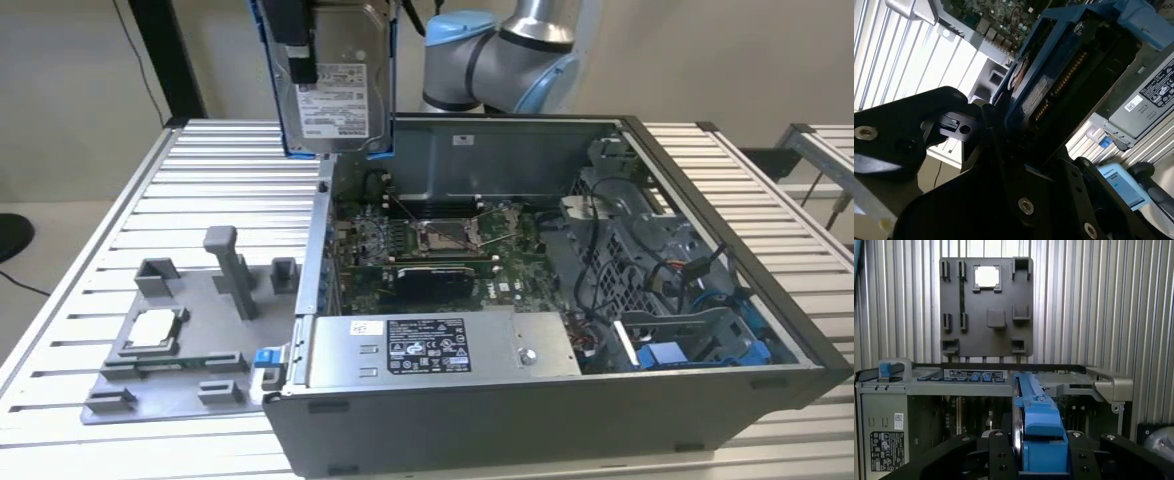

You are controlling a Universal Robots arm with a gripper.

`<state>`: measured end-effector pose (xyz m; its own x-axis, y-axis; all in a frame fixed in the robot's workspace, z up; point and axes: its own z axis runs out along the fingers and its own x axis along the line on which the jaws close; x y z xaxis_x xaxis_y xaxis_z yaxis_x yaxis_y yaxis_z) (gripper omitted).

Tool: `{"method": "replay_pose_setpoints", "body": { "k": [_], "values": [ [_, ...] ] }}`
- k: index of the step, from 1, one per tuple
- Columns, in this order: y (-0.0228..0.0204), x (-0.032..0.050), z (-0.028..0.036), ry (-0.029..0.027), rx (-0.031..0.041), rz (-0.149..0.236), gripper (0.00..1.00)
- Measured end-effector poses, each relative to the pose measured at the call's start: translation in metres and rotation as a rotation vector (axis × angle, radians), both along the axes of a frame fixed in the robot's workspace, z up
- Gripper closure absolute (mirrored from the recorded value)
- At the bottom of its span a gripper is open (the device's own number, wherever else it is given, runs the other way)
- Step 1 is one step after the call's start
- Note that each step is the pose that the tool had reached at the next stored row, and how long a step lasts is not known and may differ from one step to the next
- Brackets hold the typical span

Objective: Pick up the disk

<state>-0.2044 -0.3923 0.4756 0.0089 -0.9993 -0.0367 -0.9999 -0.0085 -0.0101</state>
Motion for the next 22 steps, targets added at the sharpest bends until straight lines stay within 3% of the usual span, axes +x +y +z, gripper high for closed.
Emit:
{"method": "replay_pose_setpoints", "body": {
  "k": [22],
  "values": [
    [-0.0036,0.1001,0.0000,0.0022,-0.0001,0.000,1.00]
  ]
}}
